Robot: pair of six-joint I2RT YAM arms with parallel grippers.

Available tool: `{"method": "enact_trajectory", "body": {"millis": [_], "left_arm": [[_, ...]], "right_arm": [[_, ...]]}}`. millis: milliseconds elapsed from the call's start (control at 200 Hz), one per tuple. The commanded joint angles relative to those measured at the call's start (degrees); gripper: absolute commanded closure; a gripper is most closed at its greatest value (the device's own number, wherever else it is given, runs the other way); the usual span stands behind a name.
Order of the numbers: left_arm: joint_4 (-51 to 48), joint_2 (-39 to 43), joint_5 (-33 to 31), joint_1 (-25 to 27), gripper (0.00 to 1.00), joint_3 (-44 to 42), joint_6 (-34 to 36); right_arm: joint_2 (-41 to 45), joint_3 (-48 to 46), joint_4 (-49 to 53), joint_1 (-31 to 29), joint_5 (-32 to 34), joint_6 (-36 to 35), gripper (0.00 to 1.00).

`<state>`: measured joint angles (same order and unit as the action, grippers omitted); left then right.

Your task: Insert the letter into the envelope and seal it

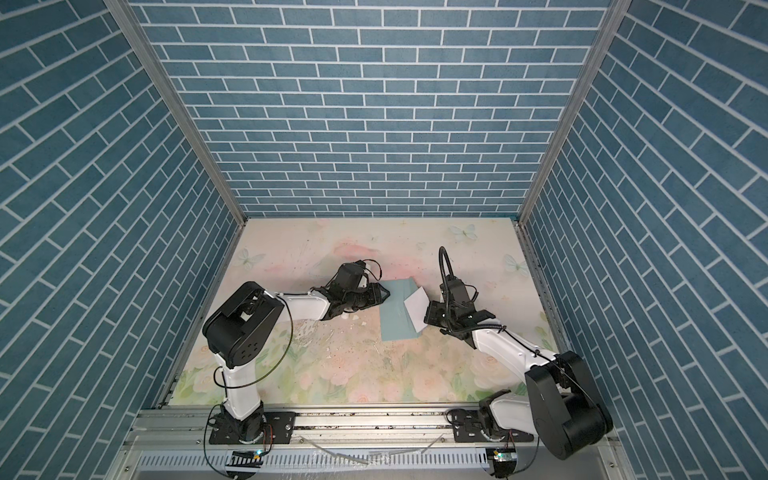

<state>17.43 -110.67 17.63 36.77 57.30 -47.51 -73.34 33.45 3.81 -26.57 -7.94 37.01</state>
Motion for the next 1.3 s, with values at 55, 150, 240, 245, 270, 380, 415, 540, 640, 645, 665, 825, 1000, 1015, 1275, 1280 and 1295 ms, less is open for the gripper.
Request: {"method": "enact_trajectory", "body": {"millis": [55,150,240,245,270,380,415,540,640,645,665,825,1000,1015,1275,1280,1295], "left_arm": [[-0.2,-1.7,-0.4,0.3,0.46,1.1,1.0],[-0.1,-2.2,-0.2,0.3,0.46,1.2,1.0],[0.1,-2.4,-0.2,0.2,0.46,1.2,0.9],[0.1,-2.4,-0.2,0.2,0.46,1.2,0.9],[0.0,-2.4,-0.2,0.2,0.46,1.3,1.0],[0.1,-2.6,-0.2,0.2,0.46,1.3,0.9],[0.1,-2.6,-0.1,0.2,0.47,1.3,1.0],[0.1,-2.9,-0.1,0.2,0.47,1.5,0.9],[0.1,-3.1,0.0,0.2,0.47,1.6,0.9],[0.1,-3.1,0.0,0.2,0.47,1.7,0.9],[0.1,-3.2,0.1,0.2,0.47,1.7,0.9],[-0.1,-3.5,0.3,0.2,0.48,2.0,0.8],[-0.1,-3.5,0.4,0.2,0.48,2.1,0.7],[-0.1,-3.5,0.5,0.2,0.48,2.2,0.7],[0.0,-3.8,0.7,0.4,0.48,2.6,0.7],[0.0,-3.8,0.7,0.4,0.48,2.6,0.6],[0.0,-3.8,0.7,0.5,0.48,2.6,0.6]], "right_arm": [[-1.9,-0.5,-3.0,0.3,-0.2,-1.0,1.00],[-2.9,-0.7,-4.5,0.3,-0.3,-1.0,1.00],[-3.9,-0.9,-6.1,0.2,-0.3,-0.9,1.00],[-3.9,-0.9,-6.1,0.3,-0.4,-0.9,1.00],[-4.2,-1.1,-6.7,0.3,-0.3,-0.8,1.00],[-5.4,-1.4,-8.8,0.3,-0.4,-0.8,1.00],[-5.7,-1.5,-9.5,0.3,-0.5,-0.8,1.00],[-6.7,-1.9,-11.8,0.3,-0.6,-1.0,1.00],[-7.6,-2.2,-13.4,0.3,-0.6,-1.3,1.00],[-7.6,-2.2,-13.4,0.3,-0.6,-1.3,1.00],[-7.8,-2.3,-13.7,0.3,-0.6,-1.3,1.00],[-9.5,-2.3,-16.0,0.2,-1.5,-1.0,1.00],[-12.2,-1.4,-17.7,0.3,-3.1,-0.3,1.00],[-12.5,-1.3,-17.8,0.3,-3.3,-0.2,1.00],[-16.0,0.0,-19.8,0.2,-5.6,1.5,1.00],[-16.1,0.0,-19.9,0.2,-5.6,1.5,1.00],[-16.3,0.1,-20.1,0.2,-5.7,1.6,1.00]]}}
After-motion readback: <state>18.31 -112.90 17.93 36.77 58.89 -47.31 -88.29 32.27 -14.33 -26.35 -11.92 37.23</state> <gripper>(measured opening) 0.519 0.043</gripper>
